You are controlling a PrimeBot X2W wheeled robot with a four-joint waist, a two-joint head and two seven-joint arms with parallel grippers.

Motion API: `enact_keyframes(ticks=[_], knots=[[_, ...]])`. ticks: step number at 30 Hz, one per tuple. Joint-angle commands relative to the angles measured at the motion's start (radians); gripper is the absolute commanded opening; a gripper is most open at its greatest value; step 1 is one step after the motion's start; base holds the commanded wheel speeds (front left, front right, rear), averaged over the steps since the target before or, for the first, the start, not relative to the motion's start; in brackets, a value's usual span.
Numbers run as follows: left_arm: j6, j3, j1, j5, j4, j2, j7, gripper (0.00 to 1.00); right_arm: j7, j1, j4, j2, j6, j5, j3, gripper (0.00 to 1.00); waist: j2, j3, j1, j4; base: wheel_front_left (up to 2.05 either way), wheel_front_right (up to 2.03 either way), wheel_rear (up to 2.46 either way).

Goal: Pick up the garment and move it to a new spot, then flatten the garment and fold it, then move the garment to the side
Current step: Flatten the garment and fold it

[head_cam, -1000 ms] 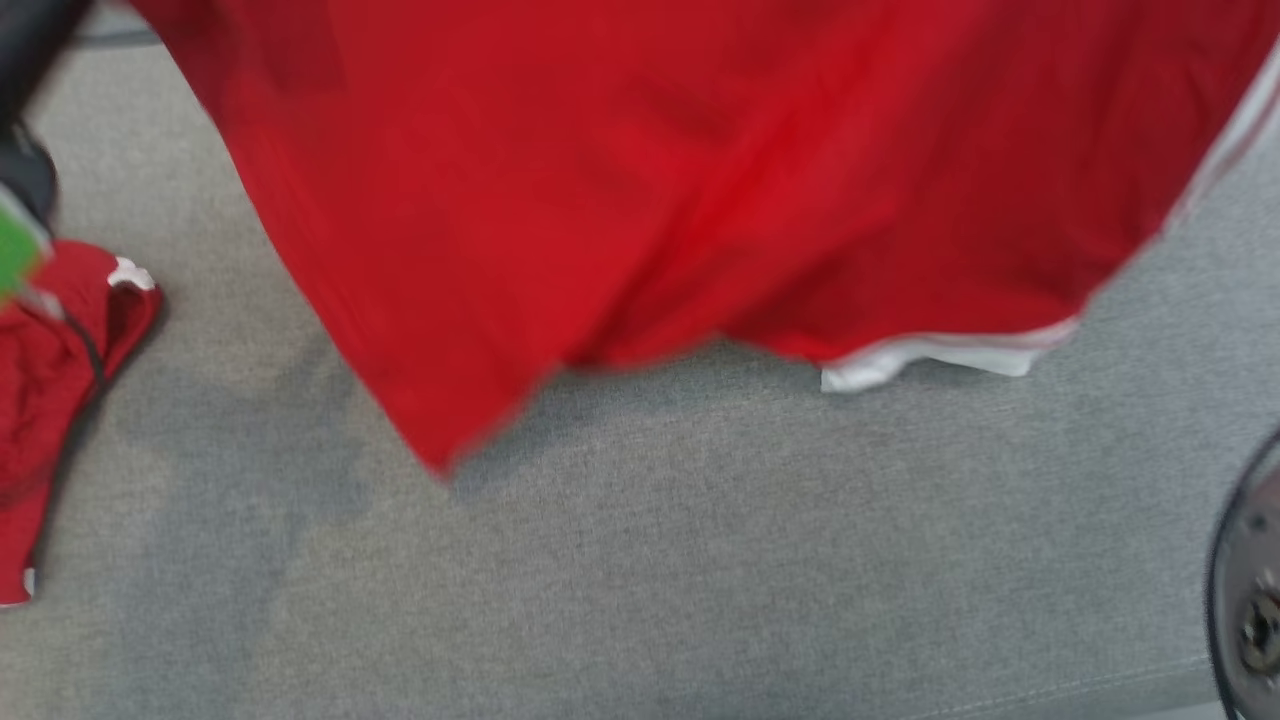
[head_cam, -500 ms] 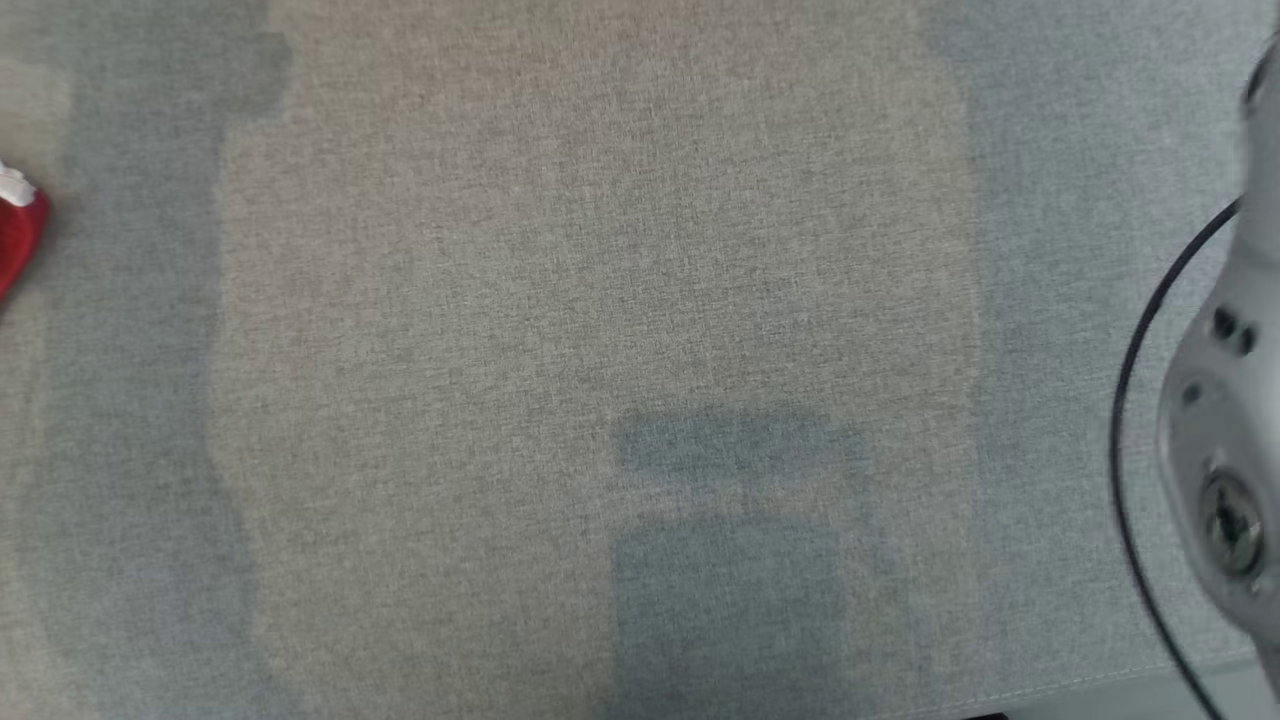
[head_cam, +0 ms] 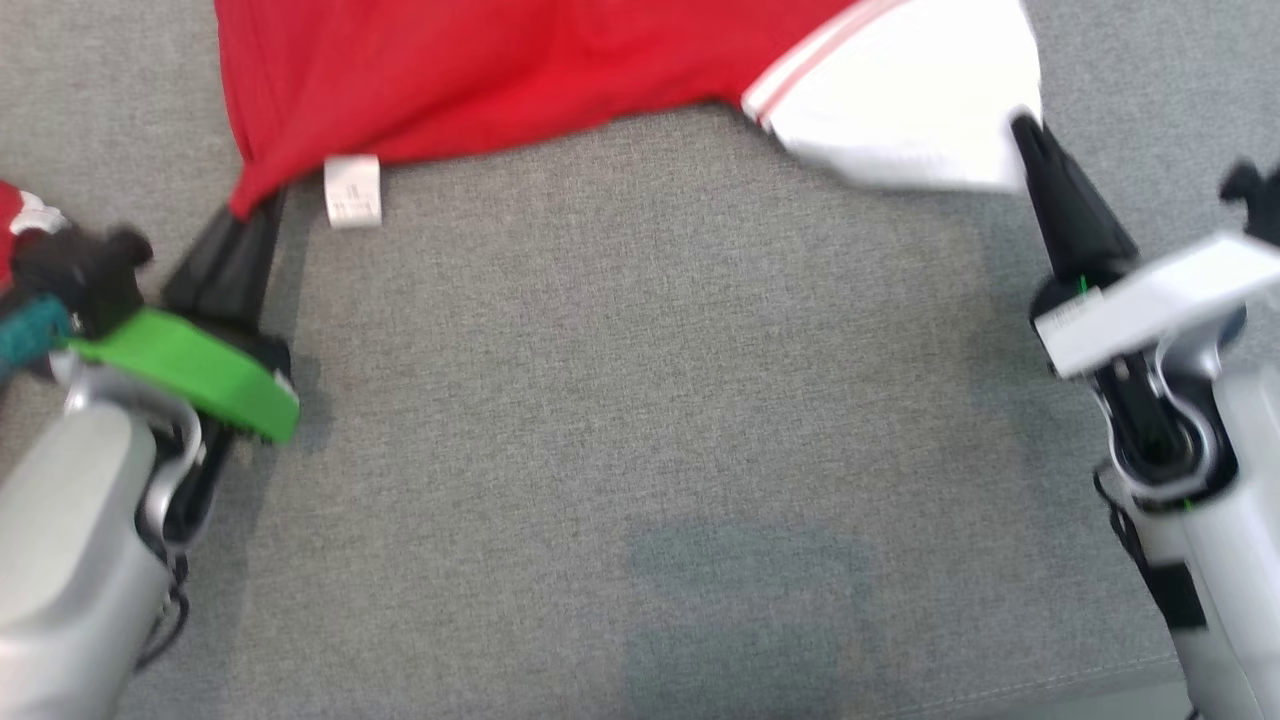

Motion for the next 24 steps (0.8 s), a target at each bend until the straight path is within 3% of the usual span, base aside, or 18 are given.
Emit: enact_keyframes(ticks=[1, 13, 18, 24], knots=[[-0.002, 0.010, 0.088, 0.003, -0.024, 0.013, -0.009, 0.00, -0.005, 0.102, -0.053, -0.026, 0.000, 0.043, -0.015, 0.00, 0.0000, -0.039, -0.0001, 0.005, 0.00, 0.00, 0.00], [0.070, 0.064, 0.570, 0.027, -0.187, -0.008, -0.006, 0.00, 0.011, 0.581, -0.187, -0.105, 0.000, 0.180, -0.074, 0.00, 0.0000, -0.117, -0.0001, 0.004, 0.00, 0.00, 0.00], [0.135, 0.097, 0.759, -0.015, -0.320, 0.016, -0.005, 0.00, 0.018, 0.747, -0.243, -0.141, 0.000, 0.258, -0.134, 0.00, 0.0000, -0.135, -0.0001, 0.001, 0.00, 0.00, 0.00], [0.194, 0.116, 0.888, -0.052, -0.535, 0.062, 0.018, 0.00, 0.033, 0.884, -0.398, -0.167, 0.000, 0.375, -0.196, 0.00, 0.0000, -0.144, -0.0001, -0.003, 0.00, 0.00, 0.00]])
